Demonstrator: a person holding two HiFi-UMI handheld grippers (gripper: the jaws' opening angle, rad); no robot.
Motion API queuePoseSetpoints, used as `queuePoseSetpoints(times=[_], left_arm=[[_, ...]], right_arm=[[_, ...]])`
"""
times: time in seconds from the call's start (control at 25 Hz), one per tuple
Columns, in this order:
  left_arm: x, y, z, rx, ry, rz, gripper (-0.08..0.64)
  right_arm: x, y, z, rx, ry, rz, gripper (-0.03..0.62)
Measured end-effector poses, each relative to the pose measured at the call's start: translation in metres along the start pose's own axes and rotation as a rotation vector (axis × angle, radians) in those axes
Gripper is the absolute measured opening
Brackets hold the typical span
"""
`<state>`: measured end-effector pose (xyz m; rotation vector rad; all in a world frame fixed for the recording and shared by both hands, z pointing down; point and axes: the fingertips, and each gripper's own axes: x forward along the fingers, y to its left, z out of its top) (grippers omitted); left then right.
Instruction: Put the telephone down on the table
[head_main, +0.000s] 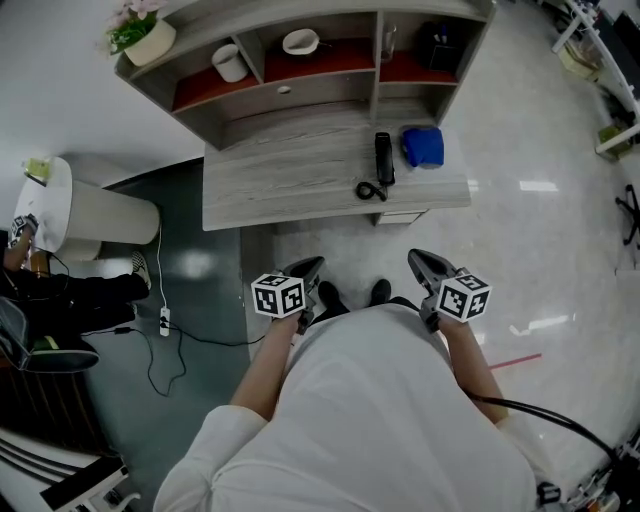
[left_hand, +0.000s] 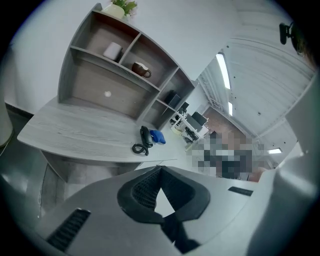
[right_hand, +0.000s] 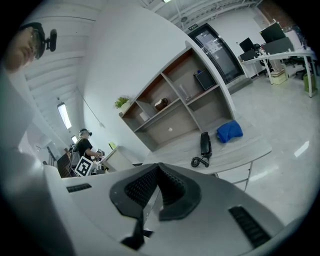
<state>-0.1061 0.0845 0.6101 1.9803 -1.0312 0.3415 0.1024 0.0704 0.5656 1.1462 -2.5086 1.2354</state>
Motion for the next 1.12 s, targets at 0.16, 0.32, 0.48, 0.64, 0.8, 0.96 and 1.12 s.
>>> queuePoseSetpoints(times=[0.16,0.32,0.48,0.64,0.8,0.96,1.12], left_arm=[[-0.005,0.003,0.003,0.011,0.004,-0.026,0.011],[-0.005,0.005,0.011,0.020,0.000,-0.047,0.011],[-0.007,0.008,0.021,0.022,-0.015,-0.062,0.011],[-0.008,0.012,0.026,0.012,-0.023,-0.068,0.011],[-0.008,0.017,0.027,0.013,-0.017,-0.070,0.011],[-0.006,0.021,0.025,0.005,-0.007,-0.070,0.011],[-0.005,0.023,0.020,-0.001,0.007,-0.067,0.011]], right_arm=[[0.009,0.011,-0.001,-0.015,-0.004,-0.002,0.017],[0.016,0.017,0.004,-0.012,-0.015,-0.008,0.017],[0.022,0.020,0.005,-0.013,-0.016,-0.016,0.017],[0.024,0.021,0.006,-0.005,-0.018,-0.028,0.017],[0.028,0.021,0.008,-0.003,-0.023,-0.038,0.017],[0.032,0.021,0.012,-0.006,-0.026,-0.040,0.017],[0.036,0.024,0.016,-0.004,-0.032,-0.038,0.017]])
